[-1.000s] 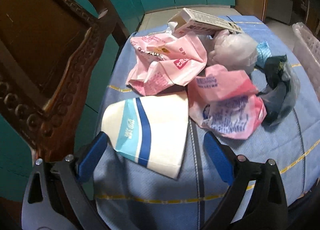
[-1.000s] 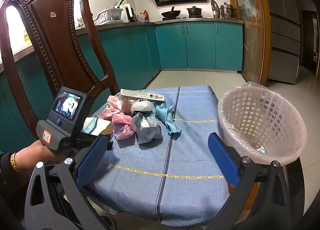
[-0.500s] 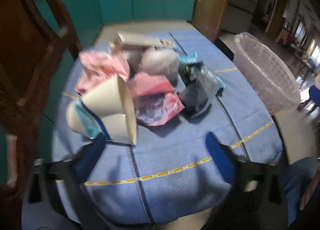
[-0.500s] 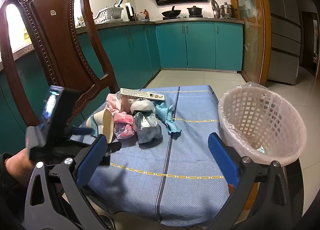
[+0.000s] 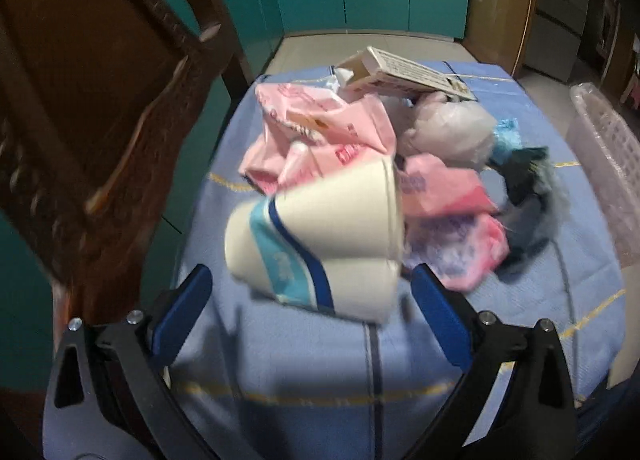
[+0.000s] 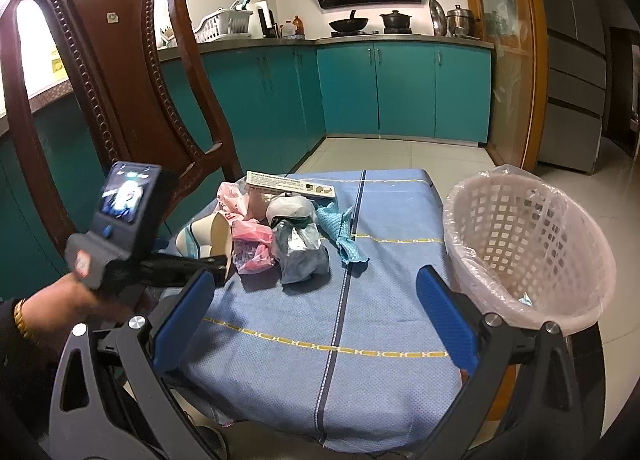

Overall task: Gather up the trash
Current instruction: 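Grasp the white-and-blue paper cup with the left tool and lift it, then grasp the clear plastic bag with the right tool while the left tool holds the cup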

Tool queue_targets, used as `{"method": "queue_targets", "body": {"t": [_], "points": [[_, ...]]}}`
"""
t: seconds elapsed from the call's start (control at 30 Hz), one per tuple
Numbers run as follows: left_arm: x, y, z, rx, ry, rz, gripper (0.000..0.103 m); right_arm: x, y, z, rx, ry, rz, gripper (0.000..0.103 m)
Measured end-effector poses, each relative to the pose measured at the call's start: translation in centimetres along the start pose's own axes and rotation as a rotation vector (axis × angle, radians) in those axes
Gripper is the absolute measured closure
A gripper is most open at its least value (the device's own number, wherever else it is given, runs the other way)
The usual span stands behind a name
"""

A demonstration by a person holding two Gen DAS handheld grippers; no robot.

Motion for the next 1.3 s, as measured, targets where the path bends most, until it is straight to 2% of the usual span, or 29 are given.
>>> {"method": "queue_targets", "body": {"t": [0.1, 0.2, 0.4, 0.5, 0.63, 0.7, 0.83, 0.9, 1.0, 1.1, 1.17, 1.2, 1.3], "points": [[-0.5, -1.3, 0.6, 0.024, -0.029, -0.029, 0.004, -0.4, 0.1, -0.1, 0.000, -0.011, -0.003, 0.004], [-0.7, -2.1, 0.7, 0.053, -0.026, -0.096, 0.010, -0.6, 0.1, -0.1, -0.002, -0.023, -0.004, 0.004], [0.1, -1.4, 1.0, 0.048, -0.006, -0.125, 0.019, -0.6, 0.1, -0.1, -0.003, -0.012, -0.005, 0.004], [0.6, 1.4, 1.1, -0.008, 0.012, -0.140, 0.019, -0.7, 0.1, -0.1, -0.003, -0.014, -0.009, 0.004], [1.1, 7.4, 0.7, -0.165, 0.033, -0.181, 0.019, -0.7, -0.2, -0.2, 0.010, -0.013, -0.016, 0.004], [1.6, 10.4, 0.0, -0.248, 0.069, -0.236, 0.019, -0.3, -0.9, -0.2, 0.025, 0.005, -0.020, 0.004], [2.6, 14.1, -1.0, -0.357, 0.147, -0.271, 0.019, 0.8, -4.7, 0.8, 0.091, 0.082, 0.001, 0.004], [3.0, 14.9, -1.1, -0.388, 0.167, -0.285, 0.019, 0.7, -7.0, 1.1, 0.129, 0.078, 0.021, 0.005], [3.0, 15.2, -1.6, -0.383, 0.171, -0.298, 0.019, 0.9, -10.9, 1.8, 0.179, 0.060, 0.070, 0.010], [2.8, 14.9, -2.0, -0.378, 0.156, -0.295, 0.019, 2.0, -14.8, 1.9, 0.230, 0.083, 0.115, 0.021], [2.7, 14.8, -2.1, -0.374, 0.149, -0.297, 0.019, 2.2, -16.8, 1.0, 0.293, 0.090, 0.114, 0.053], [2.7, 14.8, -2.1, -0.372, 0.148, -0.300, 0.019, 2.0, -17.2, 0.9, 0.302, 0.075, 0.116, 0.054], [2.7, 14.3, -1.6, -0.366, 0.154, -0.307, 0.019, 1.3, -15.1, 1.9, 0.250, 0.023, 0.119, 0.060]]}}
Point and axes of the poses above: each gripper's, at about its wrist camera, not at the fingertips, and y roughly against the way its jaws point, x to its left, z to its top, the point moved 8 cm from there along -y, roughly the way its jaws point, and after that the axes turned 14 degrees about y, right-handed, at the moved point
